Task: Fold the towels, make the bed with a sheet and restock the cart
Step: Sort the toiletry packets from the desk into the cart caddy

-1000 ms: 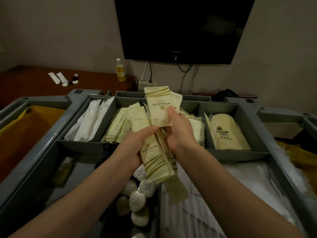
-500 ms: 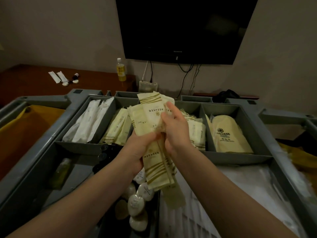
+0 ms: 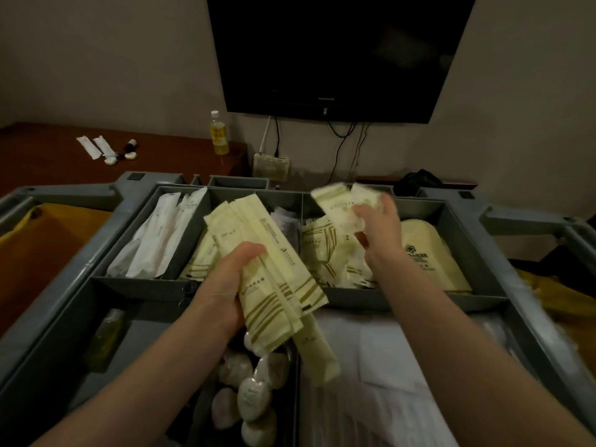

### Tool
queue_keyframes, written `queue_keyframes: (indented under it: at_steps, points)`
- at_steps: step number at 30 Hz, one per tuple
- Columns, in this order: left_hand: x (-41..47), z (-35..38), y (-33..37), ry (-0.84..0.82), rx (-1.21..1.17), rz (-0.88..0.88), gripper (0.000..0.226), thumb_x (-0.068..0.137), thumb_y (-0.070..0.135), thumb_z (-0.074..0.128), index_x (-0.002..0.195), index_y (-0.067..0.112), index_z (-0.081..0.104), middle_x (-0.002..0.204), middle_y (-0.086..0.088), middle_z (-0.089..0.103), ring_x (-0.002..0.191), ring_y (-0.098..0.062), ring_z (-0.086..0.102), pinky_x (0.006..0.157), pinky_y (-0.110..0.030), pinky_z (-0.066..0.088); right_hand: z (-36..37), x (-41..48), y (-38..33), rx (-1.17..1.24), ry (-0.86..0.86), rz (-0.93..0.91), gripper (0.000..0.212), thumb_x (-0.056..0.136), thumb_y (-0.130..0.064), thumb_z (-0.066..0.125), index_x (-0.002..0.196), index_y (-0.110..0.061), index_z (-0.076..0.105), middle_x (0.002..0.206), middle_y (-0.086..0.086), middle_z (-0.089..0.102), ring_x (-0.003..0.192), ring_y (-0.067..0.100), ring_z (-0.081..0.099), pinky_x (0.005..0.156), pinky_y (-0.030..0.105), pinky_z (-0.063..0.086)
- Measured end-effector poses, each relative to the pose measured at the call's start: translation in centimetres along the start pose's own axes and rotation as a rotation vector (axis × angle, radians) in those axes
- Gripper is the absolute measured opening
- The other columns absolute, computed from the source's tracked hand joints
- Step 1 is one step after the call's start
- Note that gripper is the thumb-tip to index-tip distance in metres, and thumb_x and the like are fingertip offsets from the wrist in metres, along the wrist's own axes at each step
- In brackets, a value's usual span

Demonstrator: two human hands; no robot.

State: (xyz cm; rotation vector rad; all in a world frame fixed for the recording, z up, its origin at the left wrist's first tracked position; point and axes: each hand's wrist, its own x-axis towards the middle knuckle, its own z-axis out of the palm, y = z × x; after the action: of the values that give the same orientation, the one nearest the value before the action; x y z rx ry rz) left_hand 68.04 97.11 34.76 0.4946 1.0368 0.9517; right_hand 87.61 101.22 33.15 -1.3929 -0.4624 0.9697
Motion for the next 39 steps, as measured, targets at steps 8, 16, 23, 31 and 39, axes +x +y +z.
queue_keyframes:
  at_steps: [8, 16, 23, 31, 39]
  points:
    - [-0.5, -3.0, 1.4, 0.026, 0.023, 0.047, 0.004, 0.089, 0.01, 0.055, 0.09, 0.014, 0.055, 0.09, -0.014, 0.064, 0.081, -0.031, 0.061, 0.062, -0.043, 0.048, 0.5, -1.0, 4.0, -1.254, 0.012, -0.607, 0.04, 0.095, -0.028, 0.052, 0.135, -0.028, 0.048, 0.148, 0.002, 0.034, 0.137, 0.025, 0.026, 0.109, 0.042, 0.026]
    - [-0.4, -6.1, 3.1, -0.017, 0.063, 0.149, 0.032, 0.087, 0.006, 0.058, 0.118, 0.013, 0.056, 0.096, -0.014, 0.07, 0.078, -0.029, 0.07, 0.056, -0.037, 0.057, 8.4, -12.4, 2.2, -0.776, -0.752, -0.207, 0.069, 0.083, -0.049, 0.064, 0.142, -0.03, 0.033, 0.119, -0.011, 0.049, 0.104, 0.011, 0.056, 0.082, 0.029, 0.054]
    - [-0.7, -10.4, 6.3, -0.068, 0.093, 0.122, 0.024, 0.092, 0.024, 0.055, 0.115, 0.019, 0.056, 0.099, -0.009, 0.069, 0.08, -0.025, 0.068, 0.053, -0.037, 0.055, 12.6, -14.5, 4.3, -0.628, -0.659, -0.162, 0.048, 0.085, -0.03, 0.069, 0.128, -0.027, 0.049, 0.107, -0.011, 0.058, 0.091, 0.006, 0.06, 0.071, 0.023, 0.057]
    - [1.1, -14.9, 9.2, -0.121, 0.143, 0.147, 0.015, 0.093, 0.009, 0.052, 0.1, 0.02, 0.059, 0.083, -0.002, 0.071, 0.072, -0.017, 0.069, 0.052, -0.031, 0.054, 17.5, -15.2, 6.3, -0.58, -0.546, -0.058, 0.06, 0.089, -0.035, 0.062, 0.141, -0.025, 0.035, 0.117, -0.004, 0.059, 0.099, 0.014, 0.063, 0.081, 0.035, 0.057]
    - [4.2, -17.0, 11.3, -0.136, 0.162, 0.13, 0.033, 0.088, 0.008, 0.059, 0.121, 0.014, 0.056, 0.106, -0.009, 0.068, 0.087, -0.021, 0.066, 0.055, -0.031, 0.054, 20.6, -14.3, 6.3, -0.576, -0.57, -0.126, 0.063, 0.095, -0.02, 0.054, 0.146, -0.037, 0.022, 0.118, -0.012, 0.054, 0.094, 0.007, 0.057, 0.068, 0.02, 0.051]
